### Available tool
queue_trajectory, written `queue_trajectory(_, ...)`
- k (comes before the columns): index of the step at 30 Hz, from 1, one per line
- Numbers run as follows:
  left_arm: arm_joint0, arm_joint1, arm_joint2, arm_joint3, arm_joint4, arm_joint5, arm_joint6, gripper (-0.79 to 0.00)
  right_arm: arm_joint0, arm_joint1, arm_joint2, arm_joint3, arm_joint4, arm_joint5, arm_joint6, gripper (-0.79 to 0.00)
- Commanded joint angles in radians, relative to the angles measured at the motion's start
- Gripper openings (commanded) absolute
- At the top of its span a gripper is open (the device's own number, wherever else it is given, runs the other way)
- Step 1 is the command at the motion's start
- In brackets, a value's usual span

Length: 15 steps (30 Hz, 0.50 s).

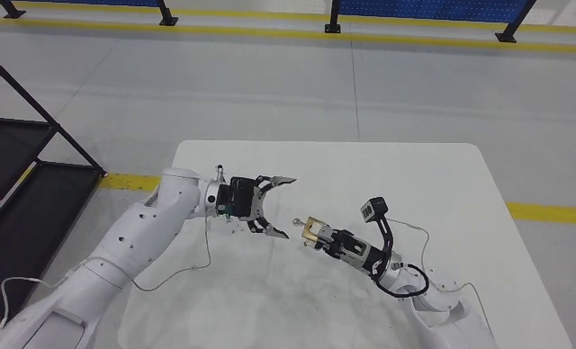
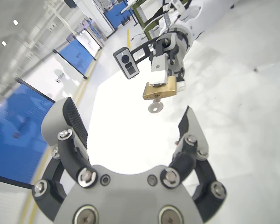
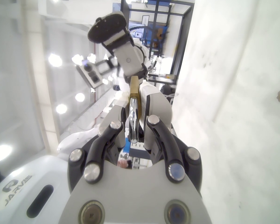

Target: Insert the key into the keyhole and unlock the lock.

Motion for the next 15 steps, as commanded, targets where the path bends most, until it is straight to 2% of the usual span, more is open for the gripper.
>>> queue_trajectory(1, -0.026, 0.034, 0.087, 0.038, -0.038, -0.014, 0.016, 0.000, 0.000, 0.000, 0.000, 0.000, 0.000, 0.000, 0.000, -0.785)
queue_trajectory(3, -0.060, 0.066, 0.167, 0.062, -0.130, -0.014, 0.012, 0.000, 0.000, 0.000, 0.000, 0.000, 0.000, 0.000, 0.000, -0.785)
queue_trajectory(7, -0.164, 0.128, 0.330, 0.052, -0.342, -0.014, -0.064, 0.000, 0.000, 0.000, 0.000, 0.000, 0.000, 0.000, 0.000, -0.785)
queue_trajectory(10, -0.232, 0.163, 0.427, 0.037, -0.583, -0.014, -0.124, 0.000, 0.000, 0.000, 0.000, 0.000, 0.000, 0.000, 0.000, -0.785)
queue_trajectory(11, -0.246, 0.174, 0.469, 0.030, -0.674, -0.014, -0.155, 0.000, 0.000, 0.000, 0.000, 0.000, 0.000, 0.000, 0.000, -0.785)
queue_trajectory(15, -0.351, 0.211, 0.596, 0.005, -0.954, -0.014, -0.392, 0.000, 0.000, 0.000, 0.000, 0.000, 0.000, 0.000, 0.000, -0.785)
